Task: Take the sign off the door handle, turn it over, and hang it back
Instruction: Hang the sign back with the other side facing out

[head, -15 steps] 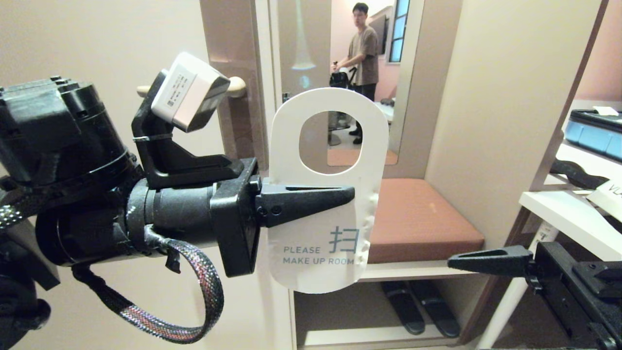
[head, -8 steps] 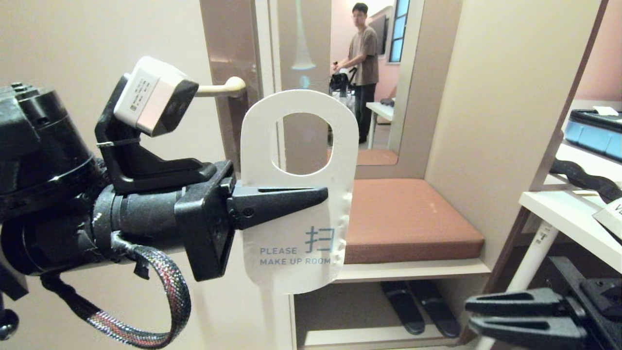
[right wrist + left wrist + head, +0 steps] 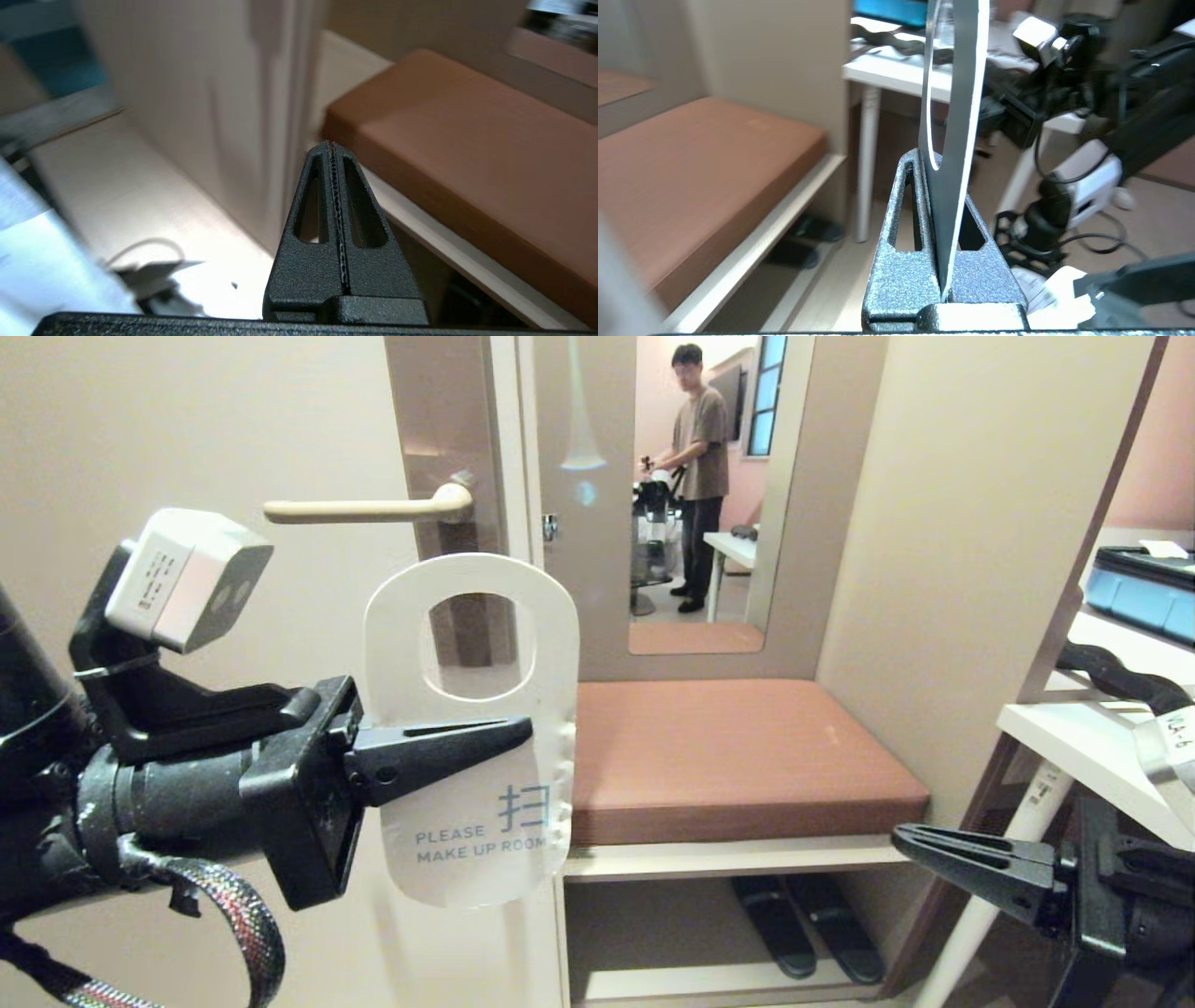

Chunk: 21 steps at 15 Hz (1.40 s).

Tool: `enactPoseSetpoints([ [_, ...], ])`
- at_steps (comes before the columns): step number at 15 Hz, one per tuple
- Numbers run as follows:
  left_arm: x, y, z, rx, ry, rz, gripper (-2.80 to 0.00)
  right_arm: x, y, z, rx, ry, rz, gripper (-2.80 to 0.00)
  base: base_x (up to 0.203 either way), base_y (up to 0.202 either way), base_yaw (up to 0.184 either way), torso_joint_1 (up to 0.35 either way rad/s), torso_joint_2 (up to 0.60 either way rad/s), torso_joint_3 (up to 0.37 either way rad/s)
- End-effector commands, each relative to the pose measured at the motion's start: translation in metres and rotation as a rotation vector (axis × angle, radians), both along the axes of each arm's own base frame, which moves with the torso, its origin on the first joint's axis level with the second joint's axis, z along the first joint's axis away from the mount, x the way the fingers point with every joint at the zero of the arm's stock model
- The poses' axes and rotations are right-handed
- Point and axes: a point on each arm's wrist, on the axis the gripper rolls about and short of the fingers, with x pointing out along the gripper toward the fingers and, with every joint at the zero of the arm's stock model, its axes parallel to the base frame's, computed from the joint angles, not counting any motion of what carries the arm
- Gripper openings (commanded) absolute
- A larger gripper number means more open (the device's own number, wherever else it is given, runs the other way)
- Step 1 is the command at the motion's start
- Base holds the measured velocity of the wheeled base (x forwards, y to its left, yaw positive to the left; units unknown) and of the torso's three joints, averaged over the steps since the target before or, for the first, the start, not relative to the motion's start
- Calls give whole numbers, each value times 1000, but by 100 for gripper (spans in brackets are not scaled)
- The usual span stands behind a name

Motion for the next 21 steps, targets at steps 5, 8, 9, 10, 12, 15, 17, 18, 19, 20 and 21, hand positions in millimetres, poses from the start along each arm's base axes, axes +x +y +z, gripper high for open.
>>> enactPoseSetpoints([
  [5, -13, 39, -6, -6, -18, 156, -280, -15, -14, -20, 9, -9, -281, -280, 0, 0, 0, 0, 0, 0],
  [8, -18, 52, -5, -13, -36, 214, -280, -15, -33, -21, 13, -23, -431, -280, 0, 0, 0, 0, 0, 0],
  [9, -19, 55, -5, -14, -40, 233, -280, -15, -41, -20, 17, -32, -495, -280, 0, 0, 0, 0, 0, 0],
  [10, -19, 58, -4, -17, -45, 253, -280, -16, -50, -19, 20, -43, -567, -280, 0, 0, 0, 0, 0, 0],
  [12, -20, 63, -4, -18, -50, 280, -280, -29, -63, -22, 29, -70, -662, -280, 0, 0, 0, 0, 0, 0],
  [15, -20, 64, -6, -15, -44, 288, -280, -59, -66, -49, 14, -58, -667, -280, 0, 0, 0, 0, 0, 0],
  [17, -19, 65, -6, -14, -41, 289, -280, -74, -67, -54, 13, -57, -674, -280, 0, 0, 0, 0, 0, 0],
  [18, -19, 65, -7, -12, -37, 289, -280, -81, -67, -59, 7, -43, -677, -280, 0, 0, 0, 0, 0, 0],
  [19, -19, 65, -8, -11, -33, 293, -280, -90, -68, -64, -1, -24, -685, -280, 0, 0, 0, 0, 0, 0],
  [20, -19, 67, -10, -8, -27, 302, -280, -99, -69, -70, -8, -8, -698, -280, 0, 0, 0, 0, 0, 0],
  [21, -19, 68, -12, -6, -22, 307, -280, -110, -70, -75, -9, -6, -710, -280, 0, 0, 0, 0, 0, 0],
])
